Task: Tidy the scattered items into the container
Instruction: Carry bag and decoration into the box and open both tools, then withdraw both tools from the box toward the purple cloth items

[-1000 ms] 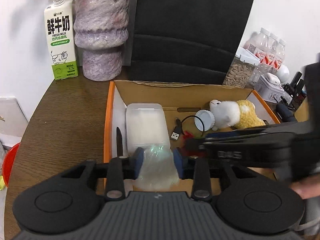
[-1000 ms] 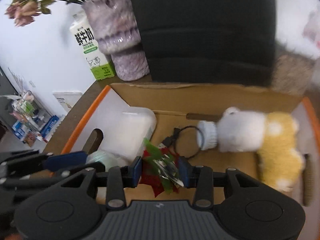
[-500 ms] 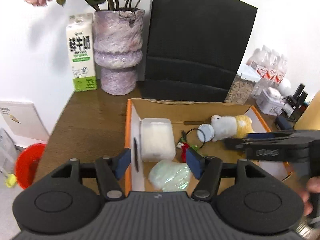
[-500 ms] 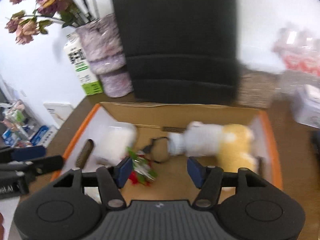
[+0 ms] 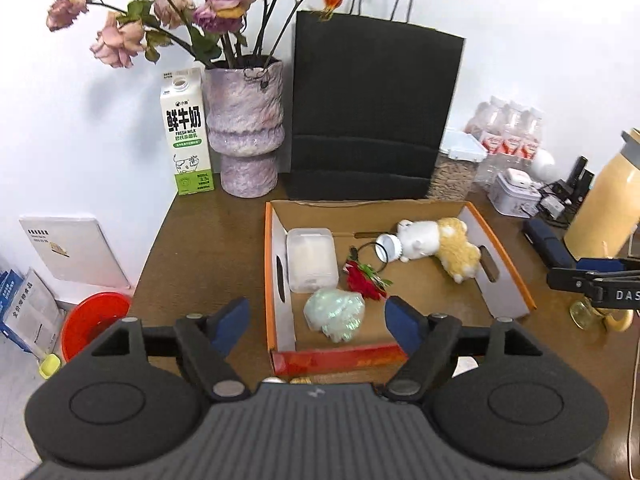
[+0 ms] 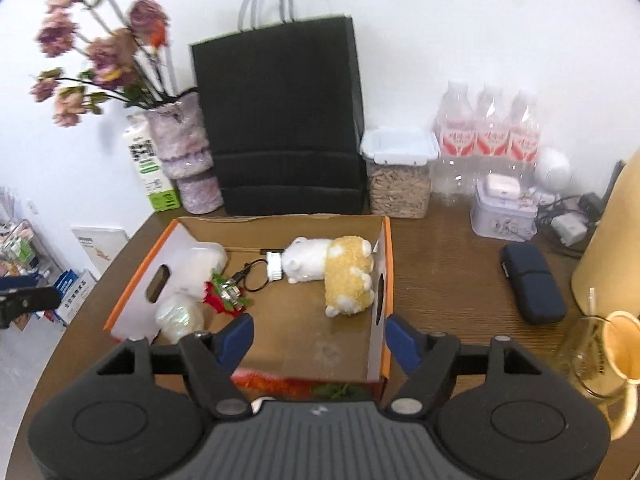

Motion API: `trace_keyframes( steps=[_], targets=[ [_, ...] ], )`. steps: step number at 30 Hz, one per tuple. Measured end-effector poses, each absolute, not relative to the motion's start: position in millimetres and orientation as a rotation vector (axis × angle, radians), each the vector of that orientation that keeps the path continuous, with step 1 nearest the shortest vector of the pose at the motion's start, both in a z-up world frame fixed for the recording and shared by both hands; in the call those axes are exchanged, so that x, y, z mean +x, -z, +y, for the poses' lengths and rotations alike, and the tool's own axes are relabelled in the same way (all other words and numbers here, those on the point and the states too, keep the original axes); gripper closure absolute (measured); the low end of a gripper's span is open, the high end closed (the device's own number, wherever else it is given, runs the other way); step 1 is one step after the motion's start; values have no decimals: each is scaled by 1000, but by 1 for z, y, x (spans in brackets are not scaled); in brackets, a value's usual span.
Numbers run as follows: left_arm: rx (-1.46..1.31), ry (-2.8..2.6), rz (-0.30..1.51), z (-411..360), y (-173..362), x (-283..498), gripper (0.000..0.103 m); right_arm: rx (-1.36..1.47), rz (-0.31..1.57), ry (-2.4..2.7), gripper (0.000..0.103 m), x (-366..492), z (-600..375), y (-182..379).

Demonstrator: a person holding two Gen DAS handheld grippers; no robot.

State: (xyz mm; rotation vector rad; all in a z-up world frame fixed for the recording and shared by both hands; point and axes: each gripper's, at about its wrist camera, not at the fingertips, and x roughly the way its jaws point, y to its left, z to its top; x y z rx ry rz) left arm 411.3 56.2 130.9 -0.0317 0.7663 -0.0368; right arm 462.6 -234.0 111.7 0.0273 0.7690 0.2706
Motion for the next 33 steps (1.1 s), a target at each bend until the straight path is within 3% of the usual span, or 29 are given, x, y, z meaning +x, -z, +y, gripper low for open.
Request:
trace_keyframes(
  steps=[4,7,13,19,23,26,33],
  targets=[
    [-21,50,746,53,-137,379,25,-11,735,-313,29,422,-233,-124],
    [2,91,690,51,-137,343,24,-31,698,-356,21,384,-233,-124],
    [9,178,612,53,-125,259,21,-39,655,-436,20,304,-237,-111],
    [0,186,525,50,-86,174,19,-21,497,-374,17,213,-240,-74],
    [-81,177,394,45,-60,127,5,17,457,-326,17,169,-236,-41],
    [-79,149,320,31,-36,104,5,-6,392,-283,16,135,-227,-13],
    [-71,179,419,14,-7,107,5,-15,472,-318,16,128,-210,16]
  ],
)
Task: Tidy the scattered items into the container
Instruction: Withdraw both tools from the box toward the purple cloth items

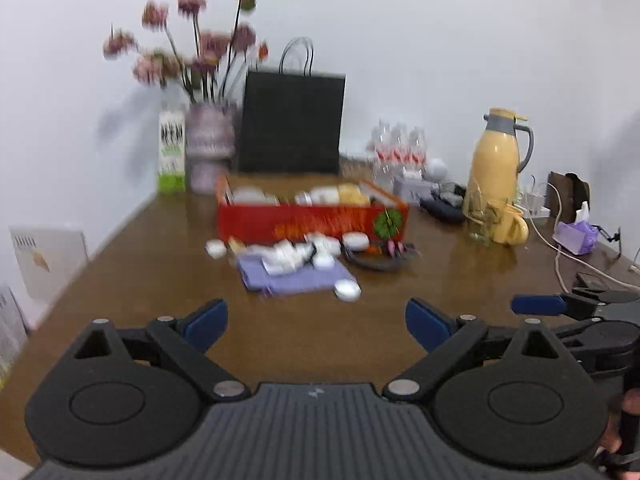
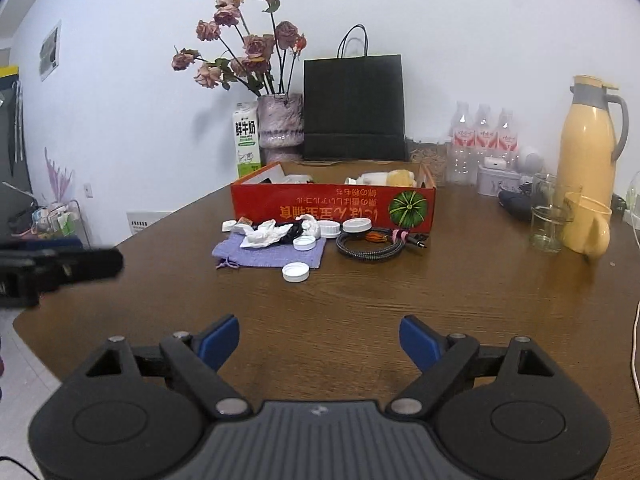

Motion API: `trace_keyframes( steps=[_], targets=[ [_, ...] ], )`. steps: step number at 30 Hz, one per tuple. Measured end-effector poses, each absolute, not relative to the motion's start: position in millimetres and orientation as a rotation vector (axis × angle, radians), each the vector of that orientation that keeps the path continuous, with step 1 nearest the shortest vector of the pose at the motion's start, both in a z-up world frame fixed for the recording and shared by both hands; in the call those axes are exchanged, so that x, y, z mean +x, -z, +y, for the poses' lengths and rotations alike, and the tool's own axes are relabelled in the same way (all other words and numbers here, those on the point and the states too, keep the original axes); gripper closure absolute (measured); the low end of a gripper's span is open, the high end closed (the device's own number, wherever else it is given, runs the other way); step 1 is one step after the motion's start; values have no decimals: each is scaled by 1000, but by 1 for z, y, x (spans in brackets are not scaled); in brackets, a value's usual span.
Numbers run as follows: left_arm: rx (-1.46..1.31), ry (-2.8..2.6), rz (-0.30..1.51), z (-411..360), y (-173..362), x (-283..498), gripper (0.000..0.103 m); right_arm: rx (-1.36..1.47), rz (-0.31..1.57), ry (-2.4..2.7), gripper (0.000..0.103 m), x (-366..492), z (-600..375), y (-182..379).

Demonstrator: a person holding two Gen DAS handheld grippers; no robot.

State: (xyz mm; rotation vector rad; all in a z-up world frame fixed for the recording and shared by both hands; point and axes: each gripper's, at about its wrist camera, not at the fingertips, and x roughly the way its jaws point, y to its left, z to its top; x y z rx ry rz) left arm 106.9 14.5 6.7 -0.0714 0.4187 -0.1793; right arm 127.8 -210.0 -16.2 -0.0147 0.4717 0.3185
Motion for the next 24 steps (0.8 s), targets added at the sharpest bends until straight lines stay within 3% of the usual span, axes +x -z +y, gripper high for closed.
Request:
trace_keyframes(
  steps=[15,24],
  targets=[
    [-36,179,435,3,9,105,4,-6,432,-337,15,123,-205,19],
    [-18,127,469,7,23,147,4,28,524,-309,15,161,-215,35]
  ],
)
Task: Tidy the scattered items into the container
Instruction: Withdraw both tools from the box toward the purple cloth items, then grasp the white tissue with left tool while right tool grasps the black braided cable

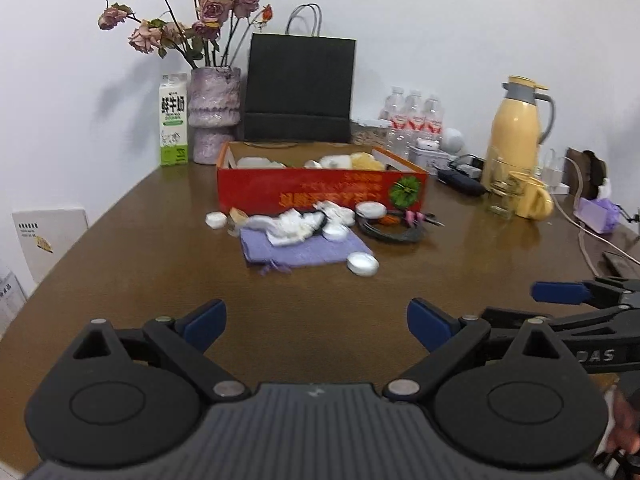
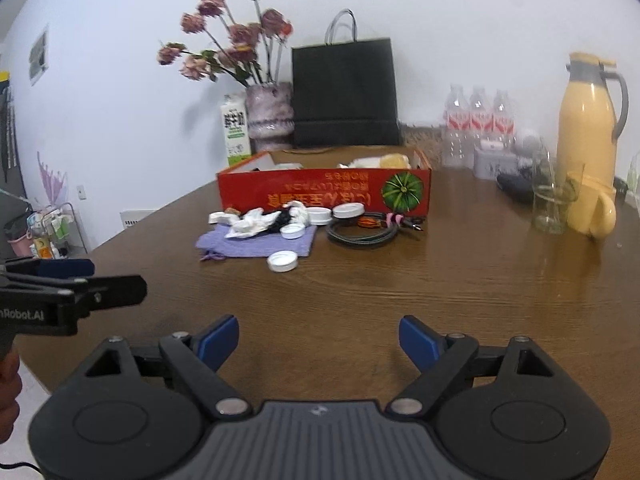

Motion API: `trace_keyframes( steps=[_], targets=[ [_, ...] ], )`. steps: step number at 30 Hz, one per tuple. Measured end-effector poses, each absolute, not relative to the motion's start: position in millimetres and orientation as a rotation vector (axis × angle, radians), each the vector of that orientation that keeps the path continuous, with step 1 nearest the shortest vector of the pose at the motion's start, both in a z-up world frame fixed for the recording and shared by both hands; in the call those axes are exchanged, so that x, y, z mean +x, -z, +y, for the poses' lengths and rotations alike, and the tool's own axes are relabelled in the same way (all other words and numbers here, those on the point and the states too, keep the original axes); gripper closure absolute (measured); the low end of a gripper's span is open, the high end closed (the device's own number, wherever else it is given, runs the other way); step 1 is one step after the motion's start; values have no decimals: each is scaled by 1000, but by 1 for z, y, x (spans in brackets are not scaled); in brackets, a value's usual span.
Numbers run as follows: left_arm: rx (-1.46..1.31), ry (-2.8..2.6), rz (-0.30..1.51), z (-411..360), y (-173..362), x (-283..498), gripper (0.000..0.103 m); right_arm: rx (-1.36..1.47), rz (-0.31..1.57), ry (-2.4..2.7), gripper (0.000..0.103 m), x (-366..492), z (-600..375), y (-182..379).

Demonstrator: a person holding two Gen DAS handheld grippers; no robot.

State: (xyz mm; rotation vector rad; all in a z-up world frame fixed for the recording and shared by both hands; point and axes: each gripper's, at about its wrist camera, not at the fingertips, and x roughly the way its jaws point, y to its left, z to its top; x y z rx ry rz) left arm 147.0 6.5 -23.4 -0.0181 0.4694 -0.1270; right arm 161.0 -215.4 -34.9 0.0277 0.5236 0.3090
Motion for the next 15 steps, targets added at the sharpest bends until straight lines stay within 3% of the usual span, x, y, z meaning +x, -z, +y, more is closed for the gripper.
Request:
trace_keyframes(
  steps=[4,13,15],
  targets=[
    [6,75,444,12,17,191,7,52,529,-273,15,207,-226,27],
    [-11,104,526,16,22,294,29,-9,514,-247,14,322,-223,15],
    [-5,125,540,15,24,307,30,-15,549,-236,19,349,-223,21]
  ],
)
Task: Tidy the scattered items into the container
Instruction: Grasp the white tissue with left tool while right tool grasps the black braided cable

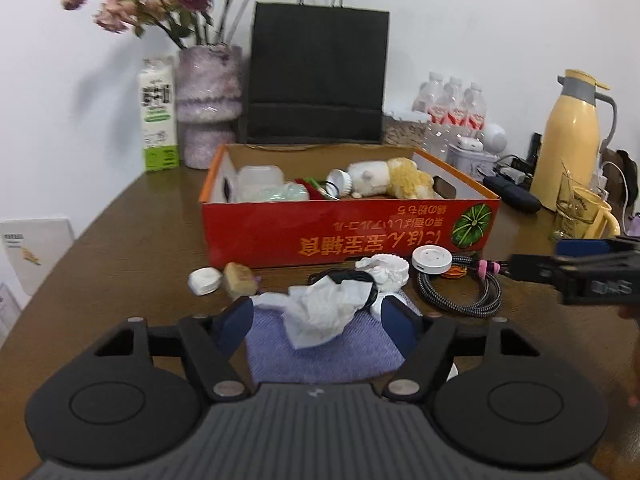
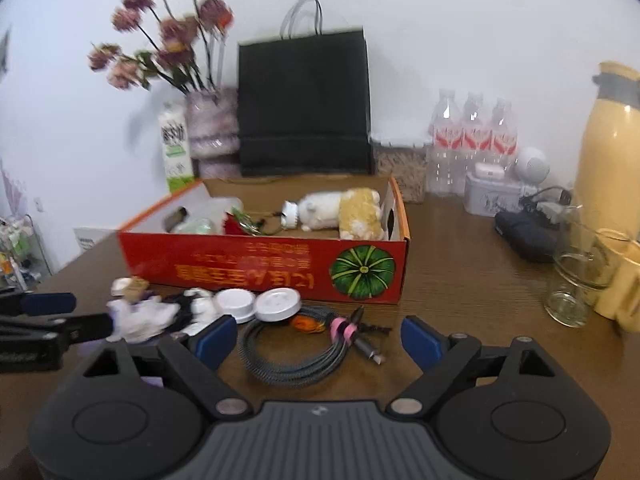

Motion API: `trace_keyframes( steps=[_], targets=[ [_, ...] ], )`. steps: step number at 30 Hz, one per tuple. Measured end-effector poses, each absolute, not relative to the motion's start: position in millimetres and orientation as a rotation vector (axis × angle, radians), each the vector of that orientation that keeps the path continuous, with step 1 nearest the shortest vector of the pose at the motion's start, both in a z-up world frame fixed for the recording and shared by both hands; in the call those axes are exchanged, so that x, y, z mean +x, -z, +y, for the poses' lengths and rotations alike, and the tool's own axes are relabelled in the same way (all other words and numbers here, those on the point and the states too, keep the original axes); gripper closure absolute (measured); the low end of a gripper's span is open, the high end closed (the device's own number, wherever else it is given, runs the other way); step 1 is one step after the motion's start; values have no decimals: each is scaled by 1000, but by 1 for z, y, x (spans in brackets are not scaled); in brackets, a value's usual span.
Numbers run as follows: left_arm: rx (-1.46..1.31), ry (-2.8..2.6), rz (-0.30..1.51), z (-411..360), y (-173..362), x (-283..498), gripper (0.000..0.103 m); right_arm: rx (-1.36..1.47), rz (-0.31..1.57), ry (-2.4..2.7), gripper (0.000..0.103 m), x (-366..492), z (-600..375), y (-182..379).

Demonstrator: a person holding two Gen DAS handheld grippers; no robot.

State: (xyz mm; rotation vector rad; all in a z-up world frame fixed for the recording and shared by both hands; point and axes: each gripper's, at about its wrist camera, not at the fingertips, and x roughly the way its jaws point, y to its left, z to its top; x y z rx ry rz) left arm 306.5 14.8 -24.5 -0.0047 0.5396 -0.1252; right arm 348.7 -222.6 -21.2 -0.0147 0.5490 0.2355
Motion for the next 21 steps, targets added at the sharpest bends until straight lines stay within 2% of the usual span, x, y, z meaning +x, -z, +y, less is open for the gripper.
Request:
trace_keyframes(
  steps=[4,7,8,10,11,12,15,19,21],
  targets=[
    [38,114,558,11,33,325,30,-38,630,-213,25,391,-221,41],
    [9,108,589,14,41,341,30,-21,678,-189,37,410,-222,59],
    [-8,108,607,14,44,346,33,-13,687,-185,41,415,-221,63],
    [-25,111,630,13,50,352,50,-40,669,-174,60,416,-219,64],
    [-25,117,648,12,54,354,71,-47,661,-179,69,415,-218,64],
    [-24,129,655,10,56,354,77,-48,659,-196,80,414,-217,65],
    [-4,120,625,5,54,349,87,-105,609,-191,83,400,-211,57],
    [-71,135,542,11,29,323,87,-146,405,-158,84,348,-205,24],
    [-76,145,534,9,25,316,87,-195,562,-173,86,362,-203,45]
  ],
)
